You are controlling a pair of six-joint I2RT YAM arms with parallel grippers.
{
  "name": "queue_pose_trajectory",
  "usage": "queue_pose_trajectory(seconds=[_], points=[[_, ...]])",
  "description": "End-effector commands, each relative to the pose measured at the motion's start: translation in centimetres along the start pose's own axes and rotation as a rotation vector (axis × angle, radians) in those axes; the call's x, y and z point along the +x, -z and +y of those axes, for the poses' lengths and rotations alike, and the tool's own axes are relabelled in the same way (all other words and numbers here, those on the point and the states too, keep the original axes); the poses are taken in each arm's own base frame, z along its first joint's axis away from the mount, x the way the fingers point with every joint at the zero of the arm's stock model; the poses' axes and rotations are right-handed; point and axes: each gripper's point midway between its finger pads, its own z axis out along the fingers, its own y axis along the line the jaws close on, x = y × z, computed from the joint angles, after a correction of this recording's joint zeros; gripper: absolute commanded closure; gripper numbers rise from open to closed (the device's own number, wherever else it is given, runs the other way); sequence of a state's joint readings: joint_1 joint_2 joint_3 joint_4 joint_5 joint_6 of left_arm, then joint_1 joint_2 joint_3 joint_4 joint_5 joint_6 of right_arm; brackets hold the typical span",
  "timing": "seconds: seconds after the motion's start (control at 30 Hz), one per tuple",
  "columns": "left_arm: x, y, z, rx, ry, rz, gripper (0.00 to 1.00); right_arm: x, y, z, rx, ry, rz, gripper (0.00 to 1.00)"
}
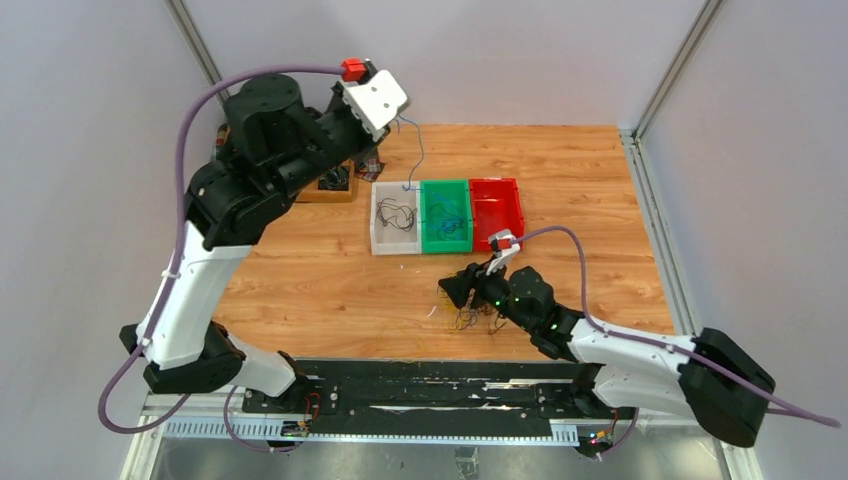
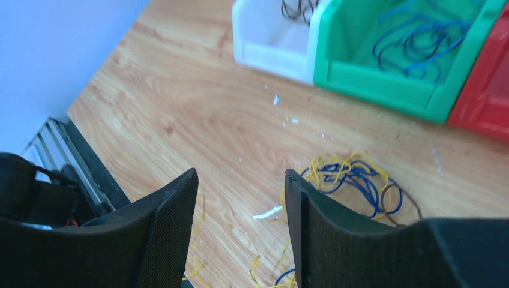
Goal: Untangle the cables
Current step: Untie the cable, then place the cable in the bin.
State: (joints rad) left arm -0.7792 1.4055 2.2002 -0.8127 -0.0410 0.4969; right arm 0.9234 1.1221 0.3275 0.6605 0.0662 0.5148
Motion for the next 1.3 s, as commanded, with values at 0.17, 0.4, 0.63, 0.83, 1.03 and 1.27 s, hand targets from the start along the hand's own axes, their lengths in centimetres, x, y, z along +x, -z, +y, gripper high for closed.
queue_pose_trajectory(seconds=[0.17, 0.4, 0.63, 0.83, 1.03, 1.27], points=[[6.2, -5.6, -5.3, 0.147, 0.07, 0.149, 1.0, -5.4, 3.1, -2.4, 0.196, 0.055, -0.159, 0.44], [10.0, -9.5, -6.9, 0.162, 0.047, 0.24, 0.99, -4.5, 4.8, -4.8, 0.296, 0.071, -0.161, 0.44], [13.4, -12.6, -7.4, 0.142, -0.019, 0.28, 1.0, -4.2, 5.9, -6.4, 0.36, 0.086, -0.171, 0.44], [17.8, -15.7, -7.2, 0.111, -0.075, 0.36, 0.99, -4.3, 6.5, -6.8, 0.38, 0.098, -0.176, 0.44], [19.0, -17.8, -7.4, 0.11, -0.049, 0.376, 1.0, -4.0, 7.0, -7.6, 0.41, 0.103, -0.177, 0.43], [16.6, -19.1, -4.9, 0.049, -0.036, 0.306, 0.99, -4.2, 7.0, -7.9, 0.425, 0.106, -0.179, 0.43]])
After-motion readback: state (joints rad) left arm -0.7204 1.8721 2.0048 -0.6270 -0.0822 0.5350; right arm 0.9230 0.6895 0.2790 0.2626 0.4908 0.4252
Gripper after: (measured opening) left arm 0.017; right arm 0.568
